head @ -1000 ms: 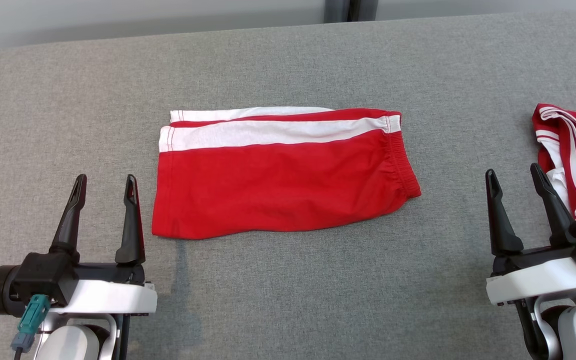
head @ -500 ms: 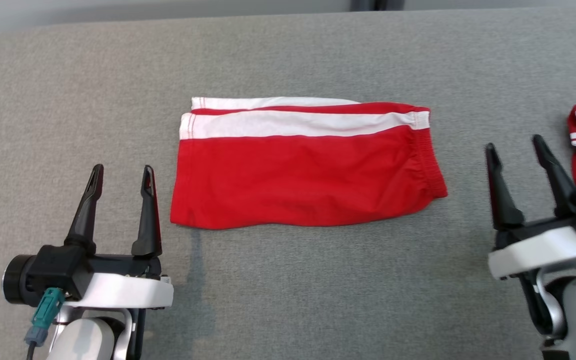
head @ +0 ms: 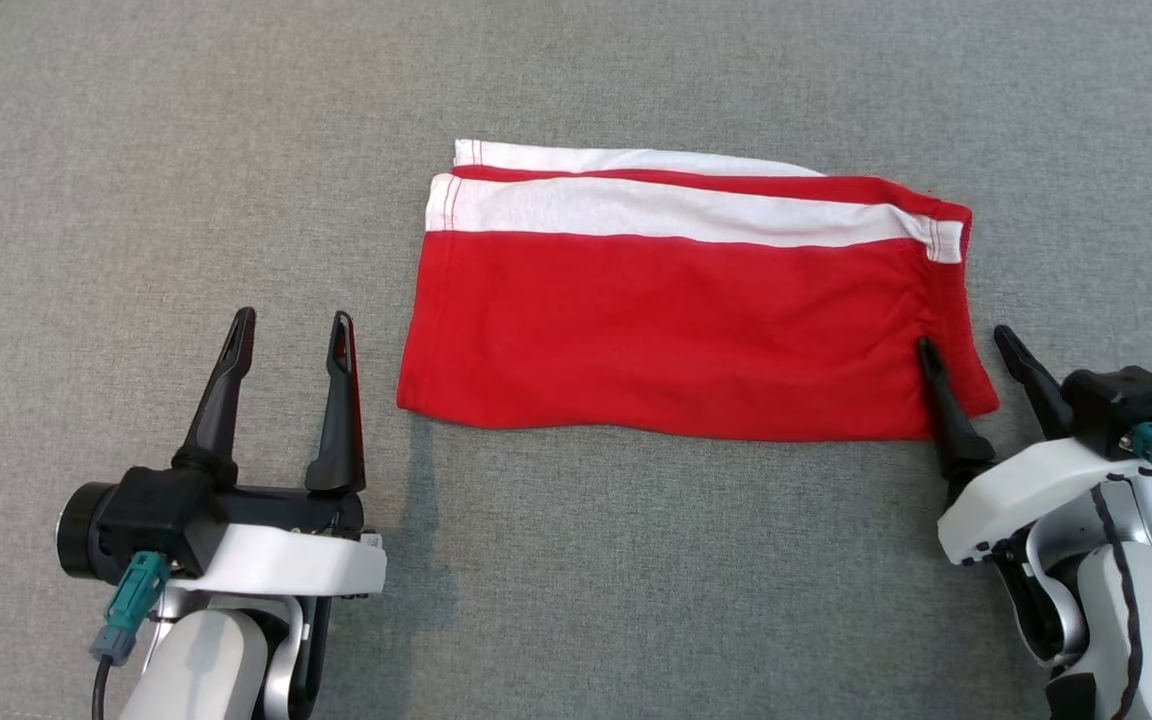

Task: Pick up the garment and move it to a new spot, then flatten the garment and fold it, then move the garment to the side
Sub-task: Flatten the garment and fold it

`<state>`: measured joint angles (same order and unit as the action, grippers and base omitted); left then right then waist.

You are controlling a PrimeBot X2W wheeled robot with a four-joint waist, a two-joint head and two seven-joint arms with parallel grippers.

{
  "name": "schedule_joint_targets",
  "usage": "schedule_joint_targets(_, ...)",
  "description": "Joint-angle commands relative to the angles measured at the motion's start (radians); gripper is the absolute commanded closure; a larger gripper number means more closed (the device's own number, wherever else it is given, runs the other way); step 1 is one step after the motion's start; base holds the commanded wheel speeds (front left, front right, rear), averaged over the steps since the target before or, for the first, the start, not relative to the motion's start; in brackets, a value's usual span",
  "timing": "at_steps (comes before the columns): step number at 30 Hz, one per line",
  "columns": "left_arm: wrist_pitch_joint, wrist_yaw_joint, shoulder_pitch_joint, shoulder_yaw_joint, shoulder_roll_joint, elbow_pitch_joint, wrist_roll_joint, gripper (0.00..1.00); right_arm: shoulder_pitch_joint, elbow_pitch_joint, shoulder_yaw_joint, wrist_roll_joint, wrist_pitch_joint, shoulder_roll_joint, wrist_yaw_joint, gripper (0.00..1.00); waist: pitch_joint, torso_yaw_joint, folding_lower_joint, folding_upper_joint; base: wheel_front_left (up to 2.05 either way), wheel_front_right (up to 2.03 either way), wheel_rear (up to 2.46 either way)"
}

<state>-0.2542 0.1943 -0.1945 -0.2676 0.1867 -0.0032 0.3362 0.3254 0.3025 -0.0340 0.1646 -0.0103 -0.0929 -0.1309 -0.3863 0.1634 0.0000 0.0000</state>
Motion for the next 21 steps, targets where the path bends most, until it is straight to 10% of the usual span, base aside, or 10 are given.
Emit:
schedule_joint_targets(1,-0.004,-0.006,-0.024,0.004,0.005,0.001,-0.005,0.00,0.011,0.010,0.011,0.013,-0.003,0.001,0.000,0.00,-0.003,0.000,0.0000,0.0000,0.00,0.00,0.00)
schedule_joint_targets(9,-0.009,-0.017,-0.043,0.007,0.003,0.017,-0.017,0.00,0.034,0.094,-0.002,0.156,0.007,0.027,0.001,0.02,-0.015,-0.016,0.0000,0.0000,0.00,0.00,0.00)
schedule_joint_targets(13,-0.010,-0.024,-0.048,0.005,0.003,0.024,-0.019,0.00,0.060,0.124,-0.032,0.193,0.034,0.019,0.001,1.00,-0.019,-0.022,0.0000,0.0000,0.00,0.00,0.00)
schedule_joint_targets(21,-0.011,-0.023,-0.043,0.016,0.011,0.028,-0.021,0.00,0.055,0.082,-0.070,0.301,0.068,0.005,0.001,1.00,-0.018,-0.052,0.0000,0.0000,0.00,0.00,0.00)
